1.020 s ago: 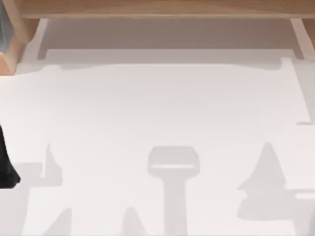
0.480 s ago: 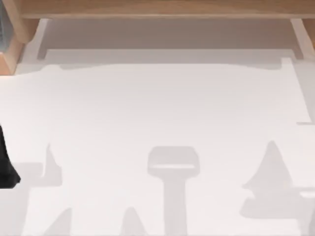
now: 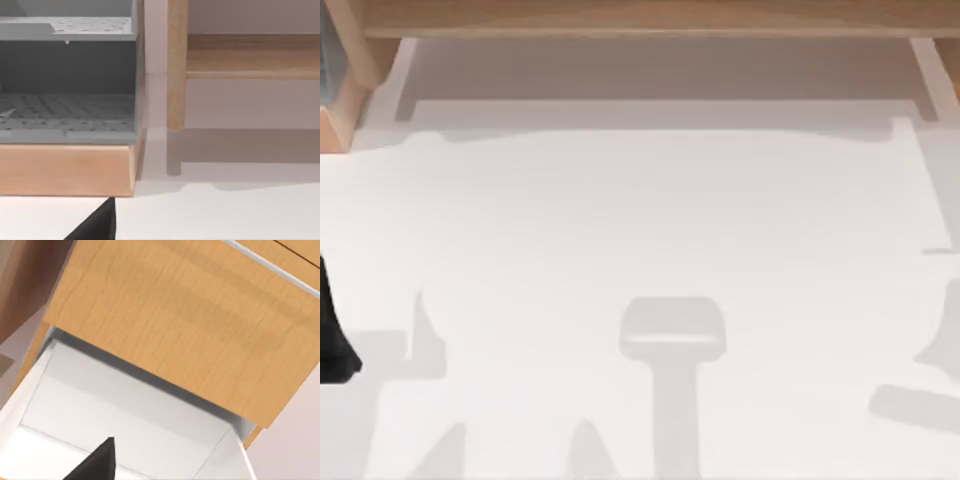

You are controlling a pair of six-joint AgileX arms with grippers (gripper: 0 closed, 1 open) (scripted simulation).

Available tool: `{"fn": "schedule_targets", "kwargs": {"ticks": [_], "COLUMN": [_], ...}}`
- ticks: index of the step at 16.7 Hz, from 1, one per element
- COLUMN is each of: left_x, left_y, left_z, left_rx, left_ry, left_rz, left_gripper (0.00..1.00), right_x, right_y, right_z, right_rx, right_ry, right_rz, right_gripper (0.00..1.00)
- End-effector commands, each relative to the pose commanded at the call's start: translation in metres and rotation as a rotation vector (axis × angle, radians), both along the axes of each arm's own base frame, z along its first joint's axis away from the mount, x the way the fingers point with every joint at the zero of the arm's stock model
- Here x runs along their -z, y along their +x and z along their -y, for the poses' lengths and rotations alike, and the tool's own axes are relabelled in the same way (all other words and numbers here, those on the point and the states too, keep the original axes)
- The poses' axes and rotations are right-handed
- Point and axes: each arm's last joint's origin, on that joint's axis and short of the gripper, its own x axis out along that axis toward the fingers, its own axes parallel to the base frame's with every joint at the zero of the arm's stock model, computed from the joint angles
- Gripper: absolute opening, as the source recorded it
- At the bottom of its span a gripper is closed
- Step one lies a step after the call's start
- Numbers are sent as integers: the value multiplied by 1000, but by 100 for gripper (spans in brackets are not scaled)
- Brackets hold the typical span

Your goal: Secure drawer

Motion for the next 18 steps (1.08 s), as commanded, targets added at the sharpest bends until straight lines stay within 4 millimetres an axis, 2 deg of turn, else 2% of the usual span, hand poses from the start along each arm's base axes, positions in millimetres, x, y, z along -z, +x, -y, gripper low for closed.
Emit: {"fn": "schedule_targets", "kwargs": {"ticks": [7,11,14,18], "left_x": [0,0,0,0], "left_y": [0,0,0,0], "left_z": [0,0,0,0], "left_rx": [0,0,0,0], "left_ry": [0,0,0,0], "left_rz": [0,0,0,0], "left_gripper": [100,100,100,100], "right_x": [51,73,83,87], "right_y": [-1,-1,1,1], "right_z": [16,20,22,22], "right_rx": [10,-4,-14,-18], "right_ry": [-588,-884,-1025,-1072], "right_rz": [-41,-45,-41,-38], "right_gripper": [100,100,100,100]}}
